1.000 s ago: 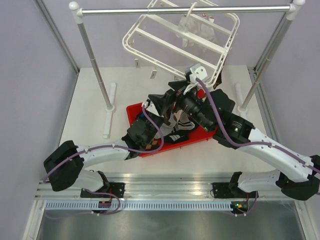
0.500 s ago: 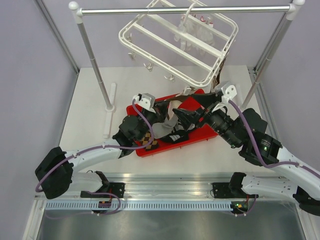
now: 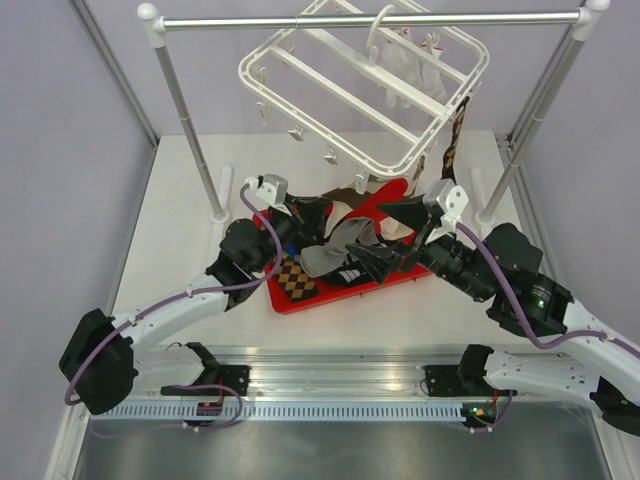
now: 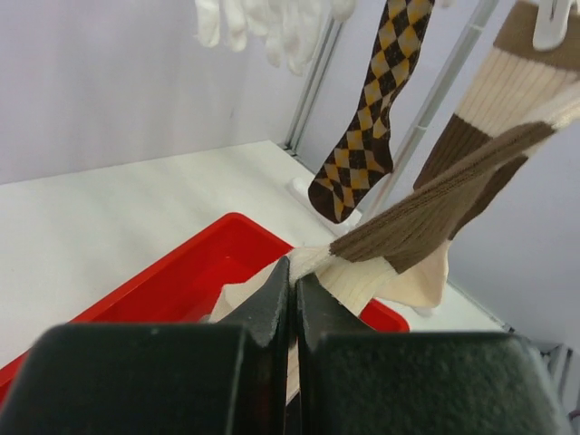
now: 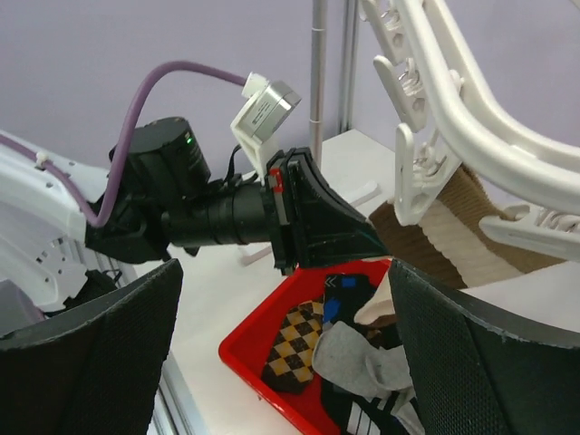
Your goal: Remove the socks clipped to the hanger
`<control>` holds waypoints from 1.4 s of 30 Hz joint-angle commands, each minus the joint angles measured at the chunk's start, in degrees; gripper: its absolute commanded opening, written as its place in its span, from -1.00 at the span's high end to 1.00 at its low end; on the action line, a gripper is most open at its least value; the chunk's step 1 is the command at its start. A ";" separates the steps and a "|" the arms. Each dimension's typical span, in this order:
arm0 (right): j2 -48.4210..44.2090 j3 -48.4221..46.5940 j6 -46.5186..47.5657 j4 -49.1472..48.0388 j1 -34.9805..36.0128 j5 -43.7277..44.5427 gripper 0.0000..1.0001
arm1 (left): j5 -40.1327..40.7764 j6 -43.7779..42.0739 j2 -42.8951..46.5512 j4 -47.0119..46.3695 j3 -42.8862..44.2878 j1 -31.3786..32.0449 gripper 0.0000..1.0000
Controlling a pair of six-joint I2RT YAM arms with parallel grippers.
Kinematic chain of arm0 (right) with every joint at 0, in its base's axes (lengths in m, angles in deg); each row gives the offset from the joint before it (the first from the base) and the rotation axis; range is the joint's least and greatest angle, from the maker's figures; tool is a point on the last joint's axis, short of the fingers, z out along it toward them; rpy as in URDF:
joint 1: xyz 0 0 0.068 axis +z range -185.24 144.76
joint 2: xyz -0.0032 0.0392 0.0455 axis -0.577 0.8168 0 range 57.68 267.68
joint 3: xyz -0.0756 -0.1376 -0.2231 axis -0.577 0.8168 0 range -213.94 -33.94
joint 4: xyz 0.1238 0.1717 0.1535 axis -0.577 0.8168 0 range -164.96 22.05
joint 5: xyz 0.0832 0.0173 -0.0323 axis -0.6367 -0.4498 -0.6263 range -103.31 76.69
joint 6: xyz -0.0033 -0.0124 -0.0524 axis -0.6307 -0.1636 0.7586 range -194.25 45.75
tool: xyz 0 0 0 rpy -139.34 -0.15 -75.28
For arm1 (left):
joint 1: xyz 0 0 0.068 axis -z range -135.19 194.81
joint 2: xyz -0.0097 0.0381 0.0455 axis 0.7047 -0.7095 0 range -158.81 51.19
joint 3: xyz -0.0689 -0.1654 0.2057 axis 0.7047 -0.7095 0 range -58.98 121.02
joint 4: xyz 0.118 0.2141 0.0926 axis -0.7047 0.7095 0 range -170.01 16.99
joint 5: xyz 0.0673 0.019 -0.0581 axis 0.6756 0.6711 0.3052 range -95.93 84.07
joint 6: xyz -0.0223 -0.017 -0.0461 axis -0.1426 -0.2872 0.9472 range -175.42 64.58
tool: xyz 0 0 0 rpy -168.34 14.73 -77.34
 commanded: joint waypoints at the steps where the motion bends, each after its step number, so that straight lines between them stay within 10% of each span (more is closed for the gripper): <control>1: -1.67 0.04 1.31 1.29 0.02 -4.87 -0.95 | -5.92 8.56 2.29 -0.49 1.72 -3.39 0.95; 21: 2.73 4.95 3.95 -0.80 -2.52 1.28 -0.93 | -15.77 21.32 4.57 2.76 3.65 -13.60 0.95; 42: 5.45 8.38 -0.88 -24.17 -25.72 -26.66 -0.76 | -17.79 21.67 3.87 10.93 9.80 -14.48 0.95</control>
